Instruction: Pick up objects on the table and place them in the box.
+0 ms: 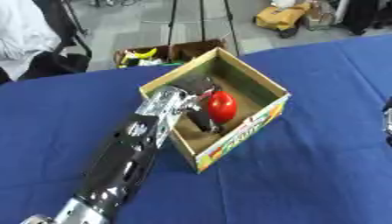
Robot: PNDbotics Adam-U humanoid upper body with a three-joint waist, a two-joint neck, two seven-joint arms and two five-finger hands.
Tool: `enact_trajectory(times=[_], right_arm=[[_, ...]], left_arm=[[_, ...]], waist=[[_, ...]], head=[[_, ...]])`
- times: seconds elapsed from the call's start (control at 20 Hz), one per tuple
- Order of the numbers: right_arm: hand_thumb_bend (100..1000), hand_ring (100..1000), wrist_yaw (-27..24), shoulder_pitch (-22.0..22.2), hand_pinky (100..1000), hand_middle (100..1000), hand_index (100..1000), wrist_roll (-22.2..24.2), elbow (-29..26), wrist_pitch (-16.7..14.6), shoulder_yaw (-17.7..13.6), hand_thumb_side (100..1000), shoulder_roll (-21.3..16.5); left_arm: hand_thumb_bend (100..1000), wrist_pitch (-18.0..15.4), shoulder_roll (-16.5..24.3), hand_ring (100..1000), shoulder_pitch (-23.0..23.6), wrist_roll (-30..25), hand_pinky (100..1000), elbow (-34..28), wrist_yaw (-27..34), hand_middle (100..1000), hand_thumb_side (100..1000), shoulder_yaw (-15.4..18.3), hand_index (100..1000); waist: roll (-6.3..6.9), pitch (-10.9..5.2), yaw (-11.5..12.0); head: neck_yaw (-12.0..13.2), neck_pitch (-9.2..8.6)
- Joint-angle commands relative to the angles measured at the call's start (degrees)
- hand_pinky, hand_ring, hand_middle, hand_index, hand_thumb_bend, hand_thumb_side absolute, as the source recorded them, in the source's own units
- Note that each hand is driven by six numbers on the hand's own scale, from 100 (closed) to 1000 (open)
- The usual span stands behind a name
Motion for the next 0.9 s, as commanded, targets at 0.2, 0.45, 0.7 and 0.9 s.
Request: enact_trajectory(times=[0.2, 0.45, 0.7, 0.9], right_arm=[[100, 510, -0.2, -0.7, 733, 403, 641, 0.1, -1.2, -0.2, -0.2, 486, -0.3], [100, 510, -0.2, -0.7, 734, 403, 641, 0.0, -1.2, -0.1, -0.3, 485, -0.3], [100, 509, -0.2, -0.7, 734, 402, 641, 0.0, -1.2, -0.1, -0.3, 485, -0.2], [100, 509, -0.2, -0.6, 734, 401, 640, 0.1, -1.2, -0.1, -0.3, 485, -0.2]], left_arm=[[376, -3.2, -0.3, 989, 0.1, -2.6, 906, 0.5, -1.2, 908, 777, 0.6, 984], [663, -3.8, 0.5, 1000, 0.7, -3.8, 915, -0.4, 1.9, 946, 957, 1.7, 1000], [691, -2.6, 1.5, 1000, 0.8, -2.8, 931, -1.9, 3.6, 980, 950, 2.2, 1000], [668, -1.8, 1.9, 1000, 0.8, -0.8, 927, -3.1, 3.4, 981, 936, 2.2, 1000]], waist=[[-0.29, -0.97, -0.1], [-0.30, -1.04, 0.0], [-0.34, -1.08, 0.1], [-0.40, -1.11, 0.1]], head=[[-1.1, 0.68], [-2.6, 2.89], [-3.1, 3.07], [-3.2, 2.86]])
